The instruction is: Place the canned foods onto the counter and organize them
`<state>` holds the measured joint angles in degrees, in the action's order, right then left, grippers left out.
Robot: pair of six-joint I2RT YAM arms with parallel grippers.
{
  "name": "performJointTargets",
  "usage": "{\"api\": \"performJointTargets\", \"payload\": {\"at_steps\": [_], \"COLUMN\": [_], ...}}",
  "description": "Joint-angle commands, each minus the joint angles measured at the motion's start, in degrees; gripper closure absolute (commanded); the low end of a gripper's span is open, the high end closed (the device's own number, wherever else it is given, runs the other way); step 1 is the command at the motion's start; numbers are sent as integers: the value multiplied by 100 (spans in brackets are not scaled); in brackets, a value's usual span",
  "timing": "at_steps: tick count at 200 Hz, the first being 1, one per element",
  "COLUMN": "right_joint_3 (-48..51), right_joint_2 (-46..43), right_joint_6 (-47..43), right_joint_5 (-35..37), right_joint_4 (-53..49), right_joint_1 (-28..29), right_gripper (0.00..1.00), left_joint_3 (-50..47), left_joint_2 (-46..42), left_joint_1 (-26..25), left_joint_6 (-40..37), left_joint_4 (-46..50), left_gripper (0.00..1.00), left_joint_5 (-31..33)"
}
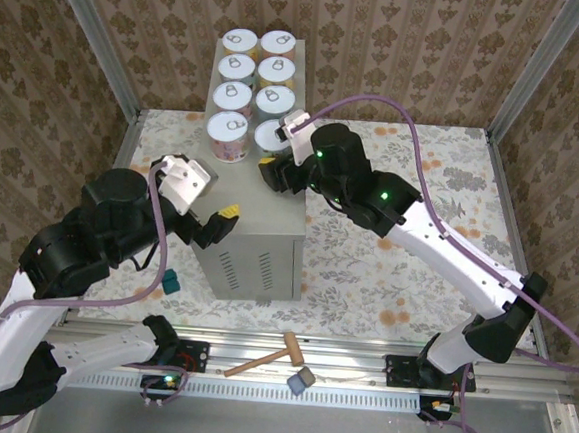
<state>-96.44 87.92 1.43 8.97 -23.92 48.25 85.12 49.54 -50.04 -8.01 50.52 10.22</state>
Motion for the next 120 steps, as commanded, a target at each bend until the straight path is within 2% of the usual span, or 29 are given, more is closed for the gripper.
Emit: {"api": "performJointTargets", "payload": {"at_steps": [1,82,105,120], "right_joint_3": [-178,-226,-210,-100], "right_joint_2": [137,150,34,-174], "right_joint_6": [-31,-65,-69,-73], "right_joint_5": [-61,-102,-63,-37], "right_joint_4": [15,-31,-45,-17], "right_joint_1": [-36,-48,-46,-49], "right_gripper": [29,27,19,9], "left_joint_3": [-31,-62,-57,-4], "left_joint_2": [1,12,15,40], "left_joint_1": [62,175,203,236], "left_joint_6": [-148,-145,-116,-72], "left_joint_4": [-140,-166,-183,-209], "left_gripper": [0,0,0,0], "left_joint_5": [-76,-160,-160,-26]}}
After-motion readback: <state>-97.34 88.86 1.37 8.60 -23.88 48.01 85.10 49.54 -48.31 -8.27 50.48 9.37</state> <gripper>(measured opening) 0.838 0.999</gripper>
